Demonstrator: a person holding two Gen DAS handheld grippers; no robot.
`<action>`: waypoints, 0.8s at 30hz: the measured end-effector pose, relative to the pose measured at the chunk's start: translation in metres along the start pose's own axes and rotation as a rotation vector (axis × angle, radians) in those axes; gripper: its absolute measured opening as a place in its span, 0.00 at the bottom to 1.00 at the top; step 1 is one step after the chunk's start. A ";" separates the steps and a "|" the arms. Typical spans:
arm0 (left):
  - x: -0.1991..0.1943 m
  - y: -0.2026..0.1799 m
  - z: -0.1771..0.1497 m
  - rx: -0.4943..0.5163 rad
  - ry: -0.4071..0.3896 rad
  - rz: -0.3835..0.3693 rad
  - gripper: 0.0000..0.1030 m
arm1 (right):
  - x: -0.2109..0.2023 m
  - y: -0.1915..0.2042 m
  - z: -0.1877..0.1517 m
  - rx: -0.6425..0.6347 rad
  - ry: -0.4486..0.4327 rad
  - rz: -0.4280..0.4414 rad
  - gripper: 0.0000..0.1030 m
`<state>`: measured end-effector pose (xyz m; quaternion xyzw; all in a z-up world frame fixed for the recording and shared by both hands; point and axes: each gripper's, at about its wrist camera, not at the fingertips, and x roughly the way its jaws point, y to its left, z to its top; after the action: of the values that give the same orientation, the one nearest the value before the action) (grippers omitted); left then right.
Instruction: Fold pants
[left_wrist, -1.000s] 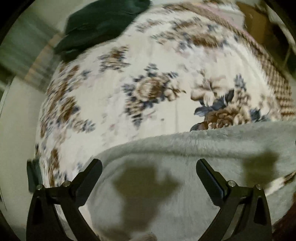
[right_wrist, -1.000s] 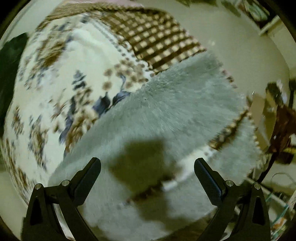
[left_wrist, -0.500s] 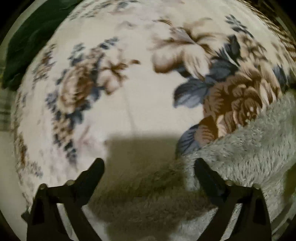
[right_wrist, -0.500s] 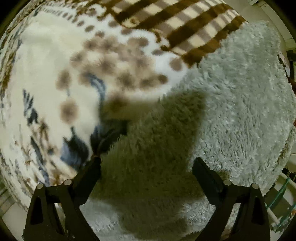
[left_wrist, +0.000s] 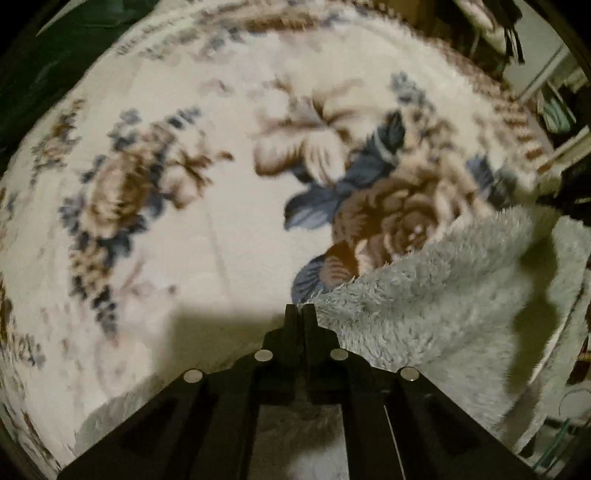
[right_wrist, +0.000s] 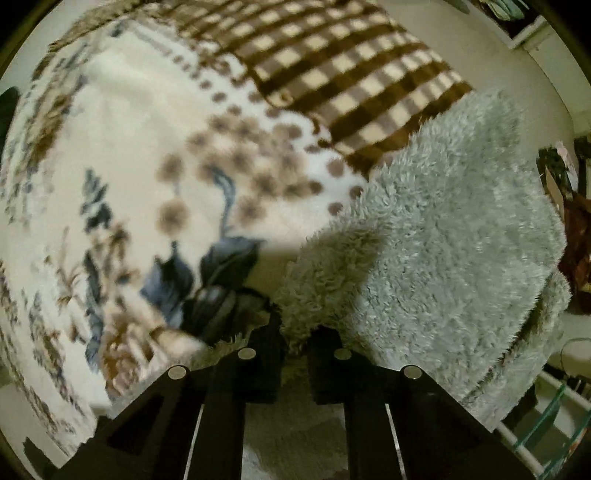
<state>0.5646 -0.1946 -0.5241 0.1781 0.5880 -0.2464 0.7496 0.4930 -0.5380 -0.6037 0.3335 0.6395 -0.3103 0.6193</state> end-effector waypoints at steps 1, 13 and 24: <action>-0.011 -0.002 -0.004 -0.004 -0.021 -0.002 0.01 | -0.010 -0.001 -0.006 -0.012 -0.015 0.011 0.10; -0.156 -0.036 -0.134 -0.215 -0.162 -0.039 0.01 | -0.087 -0.093 -0.091 -0.015 -0.083 0.203 0.09; -0.120 -0.140 -0.307 -0.335 0.094 -0.061 0.01 | -0.041 -0.248 -0.232 -0.060 0.036 0.117 0.09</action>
<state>0.2177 -0.1188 -0.4798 0.0442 0.6602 -0.1592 0.7327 0.1562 -0.4967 -0.5572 0.3570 0.6389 -0.2481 0.6347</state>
